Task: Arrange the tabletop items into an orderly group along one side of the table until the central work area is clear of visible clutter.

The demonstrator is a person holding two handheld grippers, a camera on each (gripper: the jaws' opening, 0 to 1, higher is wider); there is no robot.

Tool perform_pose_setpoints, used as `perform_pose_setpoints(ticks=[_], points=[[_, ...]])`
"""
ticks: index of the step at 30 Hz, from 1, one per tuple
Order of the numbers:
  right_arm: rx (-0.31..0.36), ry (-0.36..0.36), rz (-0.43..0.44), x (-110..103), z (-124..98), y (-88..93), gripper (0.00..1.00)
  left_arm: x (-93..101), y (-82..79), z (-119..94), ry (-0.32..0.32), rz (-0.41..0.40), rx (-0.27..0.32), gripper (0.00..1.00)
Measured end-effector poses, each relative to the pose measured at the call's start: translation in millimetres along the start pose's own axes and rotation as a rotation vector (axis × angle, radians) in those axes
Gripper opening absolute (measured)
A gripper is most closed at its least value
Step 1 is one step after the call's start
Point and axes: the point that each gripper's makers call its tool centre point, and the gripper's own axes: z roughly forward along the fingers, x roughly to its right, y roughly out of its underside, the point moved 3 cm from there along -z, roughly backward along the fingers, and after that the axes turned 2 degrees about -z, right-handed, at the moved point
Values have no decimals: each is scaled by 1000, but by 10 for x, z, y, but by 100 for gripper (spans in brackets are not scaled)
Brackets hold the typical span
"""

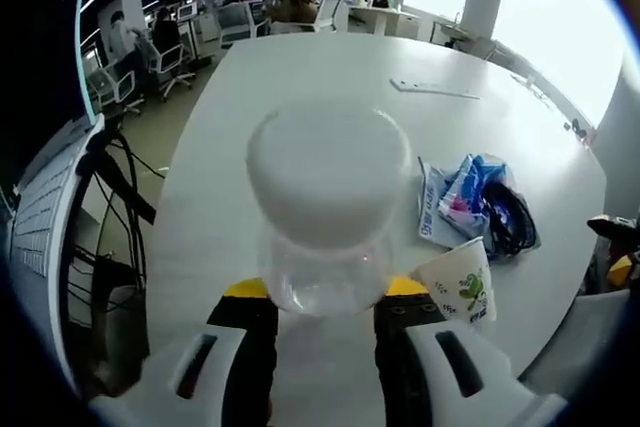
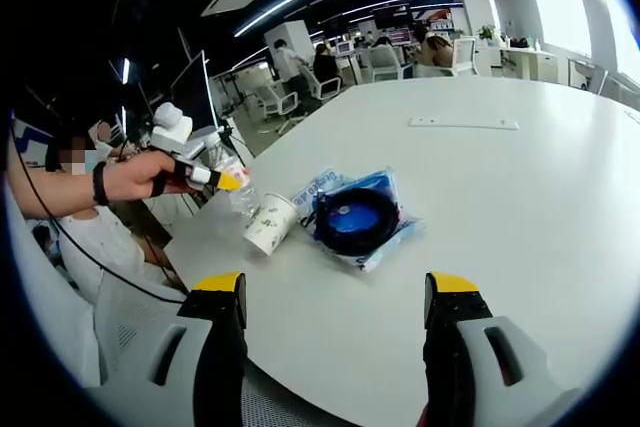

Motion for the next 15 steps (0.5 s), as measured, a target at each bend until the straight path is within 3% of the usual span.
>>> perform_pose_setpoints(ticks=[15], points=[[2,5,8,-5,-39,39,72,22,15,0,-14,-10,0,38]])
